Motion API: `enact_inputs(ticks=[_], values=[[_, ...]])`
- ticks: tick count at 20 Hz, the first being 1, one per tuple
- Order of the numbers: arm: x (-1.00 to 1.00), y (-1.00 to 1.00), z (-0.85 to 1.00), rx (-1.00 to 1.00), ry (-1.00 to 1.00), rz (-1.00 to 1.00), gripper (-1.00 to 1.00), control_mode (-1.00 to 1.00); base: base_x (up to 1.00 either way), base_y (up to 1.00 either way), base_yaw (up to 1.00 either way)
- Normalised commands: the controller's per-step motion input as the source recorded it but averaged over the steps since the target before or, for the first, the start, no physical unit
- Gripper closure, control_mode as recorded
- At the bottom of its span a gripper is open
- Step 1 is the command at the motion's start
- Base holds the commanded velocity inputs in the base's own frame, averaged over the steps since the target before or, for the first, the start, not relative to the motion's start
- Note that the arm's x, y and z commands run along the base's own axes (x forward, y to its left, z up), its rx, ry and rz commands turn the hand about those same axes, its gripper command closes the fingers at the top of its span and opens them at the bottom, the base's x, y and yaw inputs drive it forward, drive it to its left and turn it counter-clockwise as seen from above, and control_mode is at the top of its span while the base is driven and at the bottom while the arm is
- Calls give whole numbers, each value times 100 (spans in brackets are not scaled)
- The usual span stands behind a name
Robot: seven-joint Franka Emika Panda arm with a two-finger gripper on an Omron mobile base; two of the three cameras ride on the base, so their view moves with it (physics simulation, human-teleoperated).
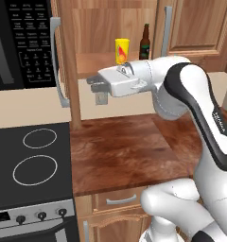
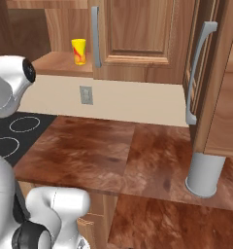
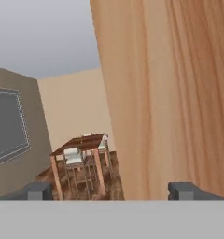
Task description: Open the cabinet directly in front. Then move the beer and the cup to the dining counter with the candle on it.
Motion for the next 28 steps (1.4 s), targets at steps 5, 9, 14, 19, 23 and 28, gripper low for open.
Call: enact_inputs(ticks=[5,9,14,19,23,28], values=[[-50,-96,25,3,-22,-35,-100,-100,0,0,0],[-40,-100,20,0,-19,-41,-100,-100,0,0,0],[-23,-100,25,0,-8,-47,-100,-100,0,0,0],[-10,-100,22,2,-3,-50,-100,-100,0,0,0],[-1,-100,2,5,0,-53,-100,-100,0,0,0],[0,-78,0,3,0,-47,-100,-100,0,0,0]])
